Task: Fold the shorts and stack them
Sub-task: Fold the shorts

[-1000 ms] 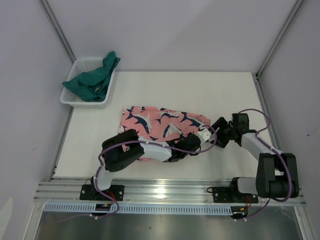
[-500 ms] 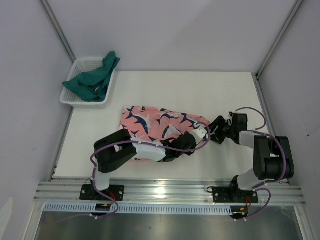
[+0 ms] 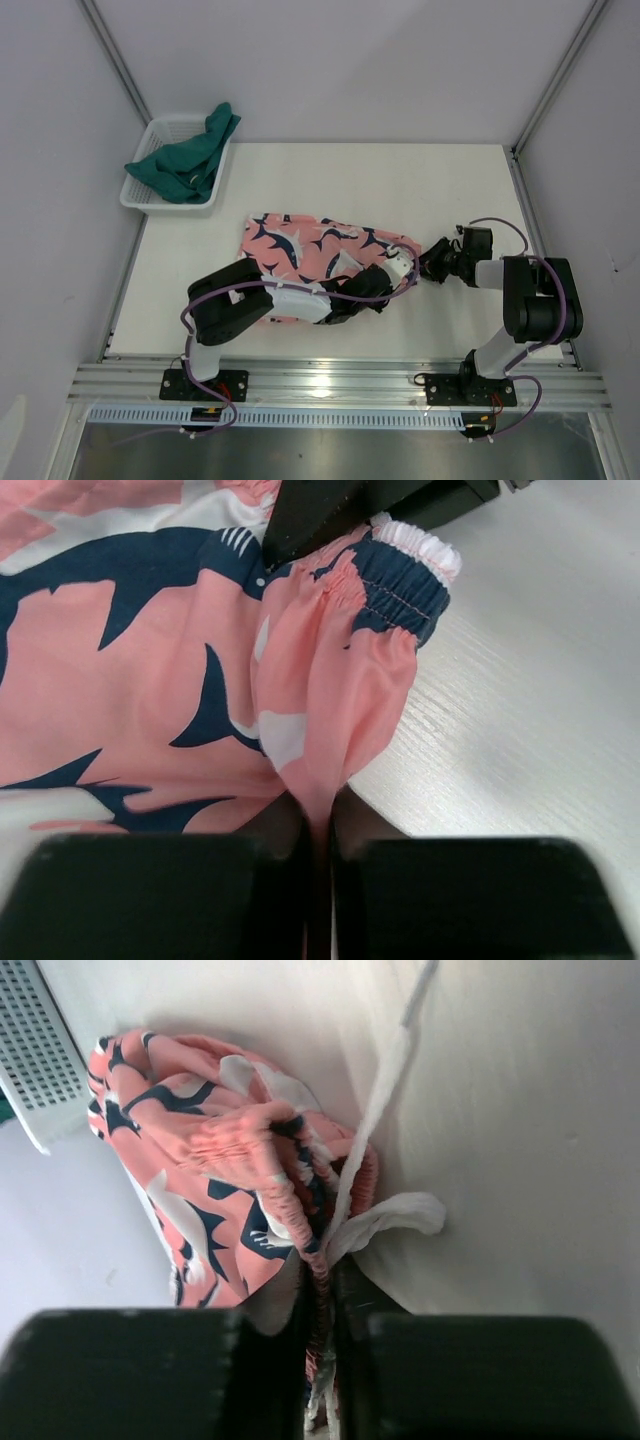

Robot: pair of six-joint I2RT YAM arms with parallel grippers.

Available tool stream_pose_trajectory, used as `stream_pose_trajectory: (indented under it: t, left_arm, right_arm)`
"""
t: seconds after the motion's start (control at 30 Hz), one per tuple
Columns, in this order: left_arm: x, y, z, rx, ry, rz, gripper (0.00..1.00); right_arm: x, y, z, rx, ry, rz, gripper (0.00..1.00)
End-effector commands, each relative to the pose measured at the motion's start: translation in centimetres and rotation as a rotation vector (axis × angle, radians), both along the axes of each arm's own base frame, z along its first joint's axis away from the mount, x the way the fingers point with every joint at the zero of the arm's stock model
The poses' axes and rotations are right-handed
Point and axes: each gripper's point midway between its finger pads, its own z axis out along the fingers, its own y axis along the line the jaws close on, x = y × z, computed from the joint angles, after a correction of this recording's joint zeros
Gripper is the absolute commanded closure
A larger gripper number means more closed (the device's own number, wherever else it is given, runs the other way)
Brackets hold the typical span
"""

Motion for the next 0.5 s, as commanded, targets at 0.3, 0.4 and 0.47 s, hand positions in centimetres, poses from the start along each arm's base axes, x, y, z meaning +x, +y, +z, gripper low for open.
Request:
stream_pose_trajectory:
  t: [0.3, 0.4, 0.47]
  left_arm:
    - [-2.1, 1.2, 9.3, -0.390, 0.187, -0.103, 0.11]
    - [-0.9, 4.8, 10.2, -0.431, 0.243, -0.018, 0.10]
    - [0.8, 7.7, 9.7, -0.445, 0.269, 0.065, 0.11]
  right_arm:
    - [3.1, -2.8, 0.9, -0.190, 0.004, 0.023, 1.00]
    - [3.2, -3.6, 1.4, -0.258, 0.009, 0.053, 1.00]
    - [3.6, -4.0, 2.5, -0.291, 0.000, 0.064, 1.00]
